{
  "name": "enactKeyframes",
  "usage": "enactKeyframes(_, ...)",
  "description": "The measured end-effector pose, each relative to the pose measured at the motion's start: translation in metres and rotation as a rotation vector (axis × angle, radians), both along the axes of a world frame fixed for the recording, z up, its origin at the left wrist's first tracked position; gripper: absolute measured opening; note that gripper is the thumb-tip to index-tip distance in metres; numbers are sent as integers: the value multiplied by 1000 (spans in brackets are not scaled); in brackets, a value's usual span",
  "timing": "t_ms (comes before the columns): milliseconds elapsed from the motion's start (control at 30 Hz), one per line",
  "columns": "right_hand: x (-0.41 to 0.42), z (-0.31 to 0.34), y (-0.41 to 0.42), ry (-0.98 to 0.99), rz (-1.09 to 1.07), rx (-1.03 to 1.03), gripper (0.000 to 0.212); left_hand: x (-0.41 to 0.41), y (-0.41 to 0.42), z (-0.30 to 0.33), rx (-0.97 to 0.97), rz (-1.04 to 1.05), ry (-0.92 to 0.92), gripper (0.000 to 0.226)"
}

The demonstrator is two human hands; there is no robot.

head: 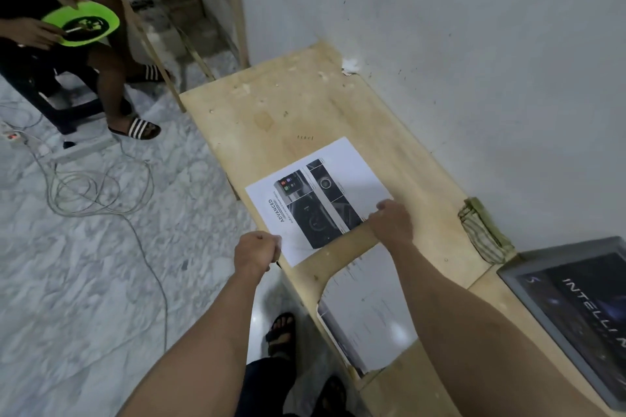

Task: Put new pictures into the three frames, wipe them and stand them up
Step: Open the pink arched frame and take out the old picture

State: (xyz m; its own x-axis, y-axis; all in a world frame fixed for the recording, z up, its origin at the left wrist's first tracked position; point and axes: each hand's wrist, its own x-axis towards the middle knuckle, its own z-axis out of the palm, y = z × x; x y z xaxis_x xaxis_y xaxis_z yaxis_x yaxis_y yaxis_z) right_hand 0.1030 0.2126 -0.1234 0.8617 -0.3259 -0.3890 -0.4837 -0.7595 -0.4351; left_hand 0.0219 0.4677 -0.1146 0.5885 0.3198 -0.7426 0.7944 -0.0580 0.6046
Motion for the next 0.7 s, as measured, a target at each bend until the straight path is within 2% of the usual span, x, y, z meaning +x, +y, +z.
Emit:
enactKeyframes(167,-59,-2,-51,150,52,-102,11,-63,-40,-4,-4,-76,113,24)
enactKeyframes(233,-81,-3,-68,185,107,-206,19,-92,-59,-7,-13,-86,147,24)
enactKeyframes(300,-101,-4,-78,226,173,-227,27,-115,-77,-9,-45,-86,163,25)
enactKeyframes(433,-136,-4,-86,220,206,-81,36,-144,-108,-7,-24,-46,144,22)
enactKeyframes(533,-150,-3,-89,244,149,80,27,-154,-119,-3,103,-32,85,35)
enactKeyframes(600,-156,-1,-91,252,135,114,19,-158,-122,1,102,8,48,44)
enactKeyframes(700,-160,3,-96,243,109,158,18,-158,-121,1,34,59,-23,63)
